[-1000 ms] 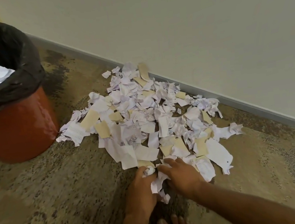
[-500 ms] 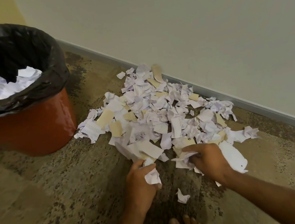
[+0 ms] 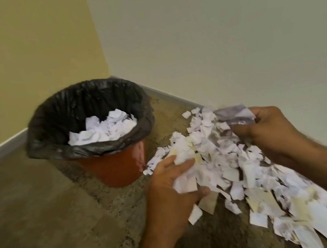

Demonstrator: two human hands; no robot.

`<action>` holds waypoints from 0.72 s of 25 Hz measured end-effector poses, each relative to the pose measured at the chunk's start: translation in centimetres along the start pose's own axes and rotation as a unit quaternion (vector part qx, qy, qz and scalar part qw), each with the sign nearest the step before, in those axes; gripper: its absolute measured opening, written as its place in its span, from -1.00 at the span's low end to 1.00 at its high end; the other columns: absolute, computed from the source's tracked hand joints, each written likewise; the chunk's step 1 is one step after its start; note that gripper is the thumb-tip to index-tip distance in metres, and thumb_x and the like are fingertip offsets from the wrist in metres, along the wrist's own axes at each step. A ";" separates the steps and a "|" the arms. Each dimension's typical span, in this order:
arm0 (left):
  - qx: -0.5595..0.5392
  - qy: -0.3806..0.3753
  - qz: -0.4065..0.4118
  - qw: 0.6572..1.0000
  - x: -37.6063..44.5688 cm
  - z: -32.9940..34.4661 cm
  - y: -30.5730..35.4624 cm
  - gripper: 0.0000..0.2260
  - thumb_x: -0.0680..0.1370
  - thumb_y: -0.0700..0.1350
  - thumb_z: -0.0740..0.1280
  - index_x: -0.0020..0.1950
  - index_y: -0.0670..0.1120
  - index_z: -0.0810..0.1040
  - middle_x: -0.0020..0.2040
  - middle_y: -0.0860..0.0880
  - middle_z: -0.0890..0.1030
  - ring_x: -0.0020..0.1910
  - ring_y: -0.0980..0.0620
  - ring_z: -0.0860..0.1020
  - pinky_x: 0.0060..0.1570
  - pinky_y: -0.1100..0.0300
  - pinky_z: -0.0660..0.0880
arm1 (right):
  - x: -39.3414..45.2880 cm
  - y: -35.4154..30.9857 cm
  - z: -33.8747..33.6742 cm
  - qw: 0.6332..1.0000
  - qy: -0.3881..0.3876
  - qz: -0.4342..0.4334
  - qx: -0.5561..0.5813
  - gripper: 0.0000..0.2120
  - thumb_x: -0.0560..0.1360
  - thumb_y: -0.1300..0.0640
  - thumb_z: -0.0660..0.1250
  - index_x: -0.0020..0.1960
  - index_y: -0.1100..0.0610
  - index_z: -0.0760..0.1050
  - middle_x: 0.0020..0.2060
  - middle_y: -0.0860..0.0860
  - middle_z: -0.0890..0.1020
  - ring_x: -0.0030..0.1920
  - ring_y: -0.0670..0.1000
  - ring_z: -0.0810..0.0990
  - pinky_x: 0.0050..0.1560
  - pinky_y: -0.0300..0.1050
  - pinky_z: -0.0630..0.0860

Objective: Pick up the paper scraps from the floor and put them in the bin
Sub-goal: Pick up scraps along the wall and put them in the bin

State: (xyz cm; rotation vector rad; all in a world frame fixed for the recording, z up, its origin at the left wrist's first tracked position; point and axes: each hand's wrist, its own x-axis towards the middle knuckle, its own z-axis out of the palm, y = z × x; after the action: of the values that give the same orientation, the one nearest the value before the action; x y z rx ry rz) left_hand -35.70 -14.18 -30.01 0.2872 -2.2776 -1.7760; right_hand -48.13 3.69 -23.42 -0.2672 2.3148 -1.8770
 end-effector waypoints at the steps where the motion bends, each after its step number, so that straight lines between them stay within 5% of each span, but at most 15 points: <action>1: 0.009 0.034 0.022 0.999 1.0 -2.0 1.1 -0.44 0.18 -0.22 0.65 0.10 0.15 0.65 0.17 0.38 0.41 0.13 0.55 0.37 -0.03 0.62 0.38 | 1.3 -1.8 1.4 1.000 -0.012 -0.010 0.006 -0.76 0.41 0.48 0.37 -0.09 0.20 0.68 -0.18 0.18 0.72 -0.31 0.02 0.64 -0.32 -0.23 0.48; 4: 0.050 0.135 0.043 0.989 4.8 -8.5 3.9 -0.47 0.18 -0.16 0.65 0.09 0.15 0.65 0.15 0.32 0.47 0.13 0.50 0.40 0.10 0.57 0.36 | 5.6 -6.5 6.4 0.997 -0.053 -0.049 0.010 -0.81 0.38 0.40 0.45 -0.03 0.23 0.68 -0.08 0.25 0.69 -0.22 0.13 0.68 -0.31 -0.11 0.55; 9: 0.175 0.224 0.004 0.959 11.2 -16.0 7.0 -0.46 0.23 -0.15 0.65 0.18 0.02 0.65 0.24 0.09 0.49 0.20 0.15 0.45 0.21 0.29 0.34 | 11.7 -11.5 15.8 0.985 -0.101 -0.105 -0.097 -0.75 0.27 0.29 0.57 -0.12 0.03 0.70 -0.16 0.01 0.72 -0.17 0.00 0.70 -0.17 -0.10 0.66; 12: 0.242 0.196 -0.041 0.950 14.8 -17.8 6.8 -0.41 0.25 -0.16 0.65 0.26 -0.04 0.61 0.30 -0.05 0.50 0.24 -0.03 0.50 0.25 0.16 0.41 | 13.2 -12.4 18.8 0.938 -0.172 -0.141 -0.265 -0.58 0.33 0.17 0.57 0.17 0.01 0.63 0.11 0.00 0.67 0.03 -0.01 0.65 0.13 -0.13 0.57; 15: 0.331 0.081 -0.093 0.936 17.4 -18.4 6.3 -0.21 0.33 -0.08 0.60 0.50 0.05 0.35 0.47 -0.09 0.32 0.42 -0.14 0.34 0.39 -0.04 0.34 | 14.0 -12.5 18.9 0.876 -0.216 -0.167 -0.397 -0.39 0.38 0.12 0.54 0.39 0.06 0.44 0.29 0.03 0.55 0.26 0.06 0.53 0.25 -0.12 0.43; 18: 0.492 0.044 -0.112 0.862 17.4 -18.5 6.1 -0.19 0.45 0.04 0.48 0.57 0.18 0.07 0.57 -0.06 0.11 0.48 -0.26 0.16 0.43 -0.16 0.22 | 13.0 -12.3 16.4 0.880 -0.195 -0.202 -0.383 -0.49 0.42 0.16 0.49 0.34 0.04 0.48 0.29 0.00 0.56 0.27 0.03 0.52 0.22 -0.19 0.39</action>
State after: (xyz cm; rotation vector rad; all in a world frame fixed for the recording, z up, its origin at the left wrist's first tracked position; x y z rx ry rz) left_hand -46.66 -34.91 -18.59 0.7981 -2.9596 -0.4633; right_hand -56.56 -17.40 -14.85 -1.1689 2.6887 -0.7675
